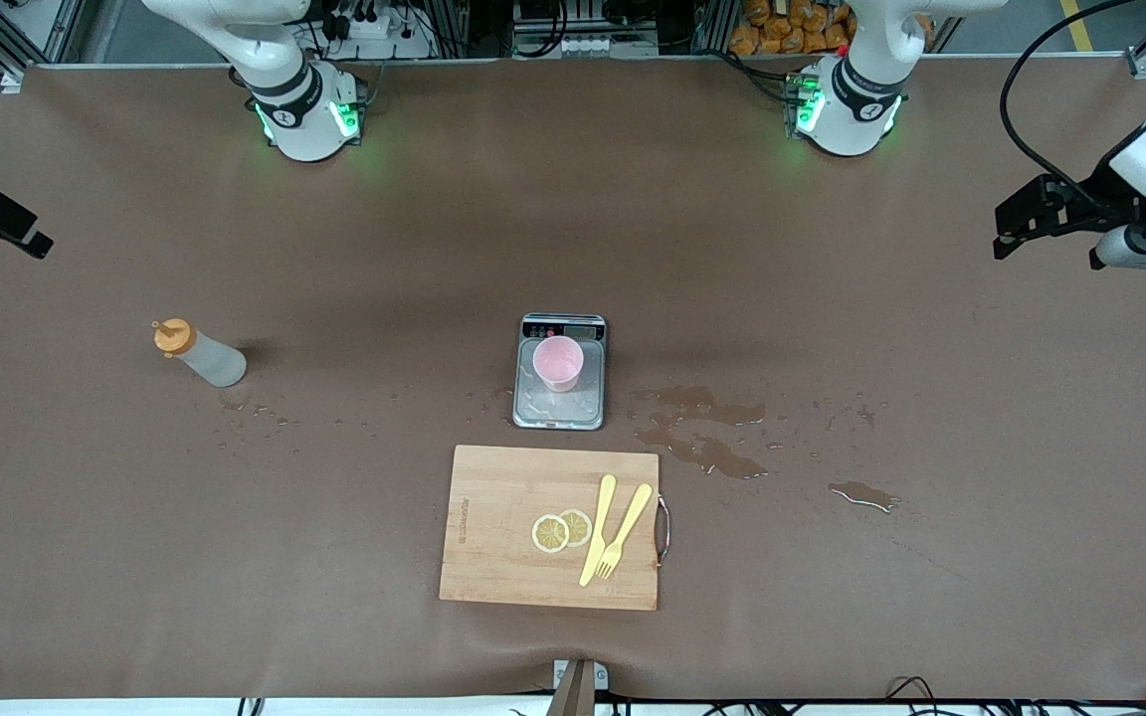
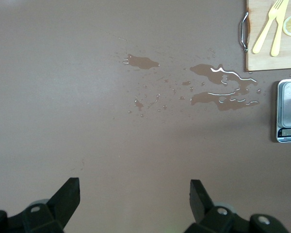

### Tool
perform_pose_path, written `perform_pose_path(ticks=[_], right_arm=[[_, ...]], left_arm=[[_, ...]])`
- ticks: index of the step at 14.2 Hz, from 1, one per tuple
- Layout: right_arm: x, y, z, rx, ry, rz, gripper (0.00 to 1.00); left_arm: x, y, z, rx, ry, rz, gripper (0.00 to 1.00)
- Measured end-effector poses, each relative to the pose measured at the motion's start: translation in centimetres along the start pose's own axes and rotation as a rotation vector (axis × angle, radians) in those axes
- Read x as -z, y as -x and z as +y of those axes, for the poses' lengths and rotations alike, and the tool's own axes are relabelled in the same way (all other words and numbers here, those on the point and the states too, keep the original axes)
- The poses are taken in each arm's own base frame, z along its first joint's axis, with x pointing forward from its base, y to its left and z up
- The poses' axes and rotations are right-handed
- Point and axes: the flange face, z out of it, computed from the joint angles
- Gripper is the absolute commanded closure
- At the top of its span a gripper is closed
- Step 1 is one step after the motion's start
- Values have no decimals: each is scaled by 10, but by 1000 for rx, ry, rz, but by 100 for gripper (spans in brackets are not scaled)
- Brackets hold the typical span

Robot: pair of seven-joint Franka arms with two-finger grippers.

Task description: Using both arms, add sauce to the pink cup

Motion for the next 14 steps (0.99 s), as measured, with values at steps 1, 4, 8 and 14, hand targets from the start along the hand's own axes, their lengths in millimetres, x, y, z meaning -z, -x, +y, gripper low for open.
perform_pose_path(ticks=[1, 4, 8, 14], right_arm=[[0, 0, -1, 16, 0, 5, 0], [0, -1, -1, 39, -1, 10, 0], [-1, -2, -3, 78, 0, 12, 0], [-2, -2, -9, 105, 7, 16, 0]], left_arm=[[0, 0, 0, 0, 0, 0, 0], [0, 0, 0, 1, 0, 0, 0], [0, 0, 0, 1, 0, 0, 0], [0, 0, -1, 1, 0, -2, 0]])
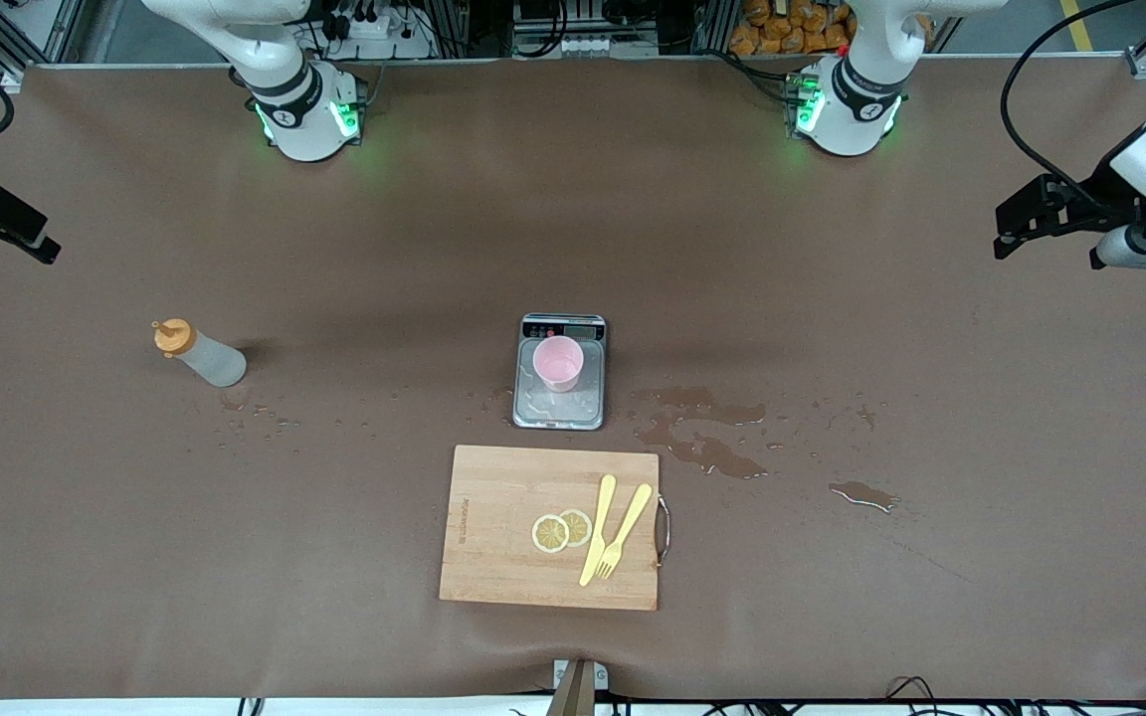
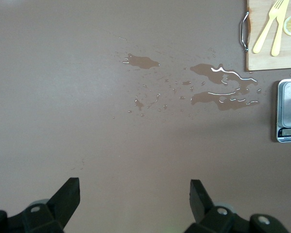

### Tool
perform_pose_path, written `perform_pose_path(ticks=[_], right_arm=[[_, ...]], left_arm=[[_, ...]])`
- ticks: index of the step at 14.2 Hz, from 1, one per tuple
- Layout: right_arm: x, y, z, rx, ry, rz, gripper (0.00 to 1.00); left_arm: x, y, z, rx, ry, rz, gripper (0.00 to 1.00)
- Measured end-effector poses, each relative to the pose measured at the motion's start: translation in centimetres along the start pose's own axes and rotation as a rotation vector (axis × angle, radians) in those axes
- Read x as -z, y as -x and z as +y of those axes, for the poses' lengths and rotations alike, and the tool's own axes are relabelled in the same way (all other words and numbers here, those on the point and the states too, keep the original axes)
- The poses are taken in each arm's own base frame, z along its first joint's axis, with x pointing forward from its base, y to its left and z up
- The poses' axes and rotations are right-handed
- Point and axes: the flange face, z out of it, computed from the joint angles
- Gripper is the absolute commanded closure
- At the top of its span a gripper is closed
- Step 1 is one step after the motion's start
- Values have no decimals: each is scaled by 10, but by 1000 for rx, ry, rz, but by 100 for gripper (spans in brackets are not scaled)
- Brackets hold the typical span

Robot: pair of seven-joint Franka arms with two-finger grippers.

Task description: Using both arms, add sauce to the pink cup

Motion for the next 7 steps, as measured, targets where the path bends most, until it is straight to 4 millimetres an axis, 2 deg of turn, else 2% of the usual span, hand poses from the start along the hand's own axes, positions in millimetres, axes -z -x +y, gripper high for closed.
perform_pose_path(ticks=[7], right_arm=[[-3, 0, -7, 15, 14, -3, 0]], left_arm=[[0, 0, -2, 3, 0, 0, 0]])
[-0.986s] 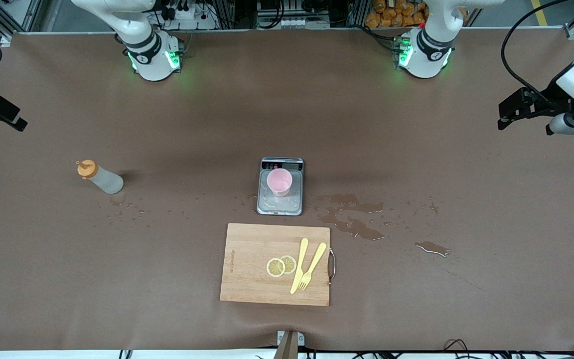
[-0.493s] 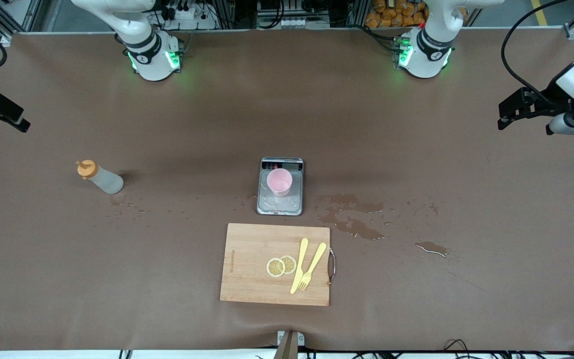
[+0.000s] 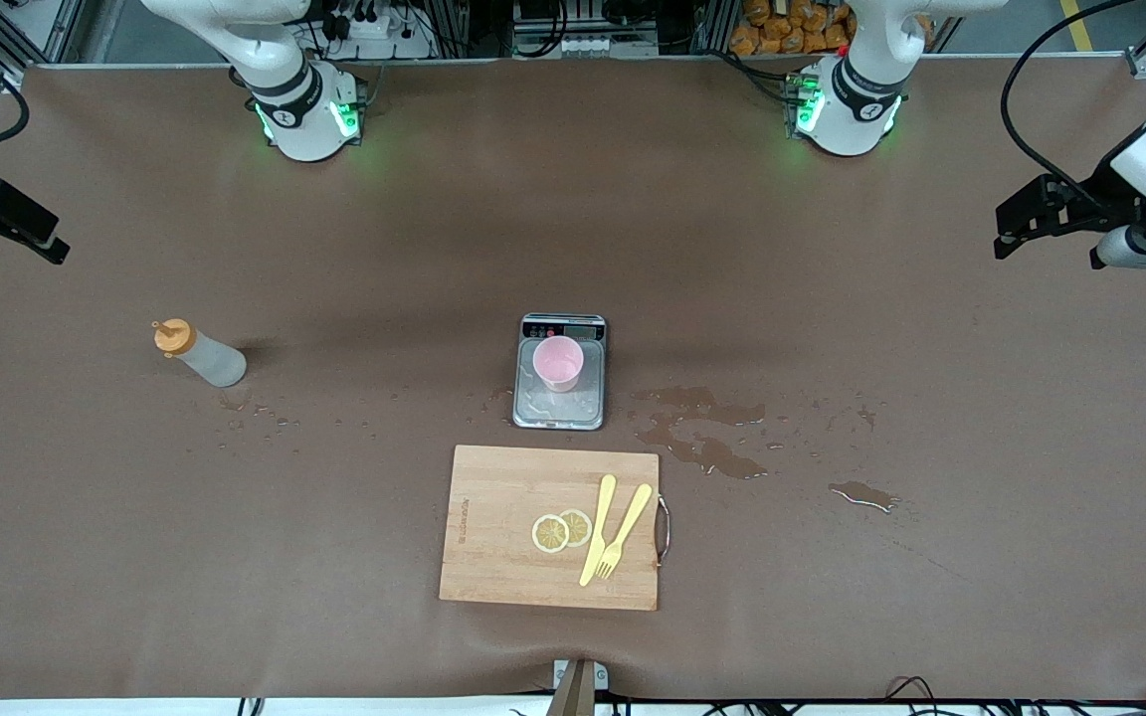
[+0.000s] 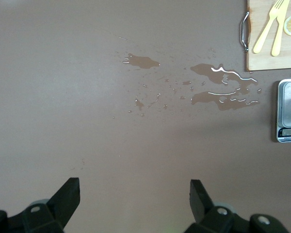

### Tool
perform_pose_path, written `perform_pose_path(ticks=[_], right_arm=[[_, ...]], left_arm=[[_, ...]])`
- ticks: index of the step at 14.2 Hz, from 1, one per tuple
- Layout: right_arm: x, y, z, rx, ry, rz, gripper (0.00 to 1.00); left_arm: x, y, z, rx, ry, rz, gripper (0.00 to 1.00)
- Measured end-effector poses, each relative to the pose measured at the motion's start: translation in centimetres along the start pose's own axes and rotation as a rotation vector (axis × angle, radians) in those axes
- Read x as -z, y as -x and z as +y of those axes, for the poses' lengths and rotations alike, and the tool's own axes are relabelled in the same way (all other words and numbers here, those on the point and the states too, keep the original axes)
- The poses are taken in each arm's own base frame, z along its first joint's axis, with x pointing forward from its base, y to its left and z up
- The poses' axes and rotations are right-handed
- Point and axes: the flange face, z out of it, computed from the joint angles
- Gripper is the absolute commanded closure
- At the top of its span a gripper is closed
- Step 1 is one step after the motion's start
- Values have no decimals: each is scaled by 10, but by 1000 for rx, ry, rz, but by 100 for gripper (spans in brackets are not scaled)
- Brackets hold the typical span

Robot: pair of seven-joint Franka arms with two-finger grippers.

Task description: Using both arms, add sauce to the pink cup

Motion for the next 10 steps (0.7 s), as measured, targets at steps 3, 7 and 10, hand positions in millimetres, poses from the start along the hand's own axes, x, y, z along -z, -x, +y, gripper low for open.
perform_pose_path(ticks=[3, 7, 10], right_arm=[[-4, -2, 0, 0, 2, -7, 0], [-6, -3, 0, 0, 3, -10, 0], [-6, -3, 1, -2, 3, -10, 0]], left_arm=[[0, 0, -4, 7, 0, 0, 0], [0, 0, -1, 2, 0, -1, 0], [0, 0, 1, -1, 0, -1, 0]])
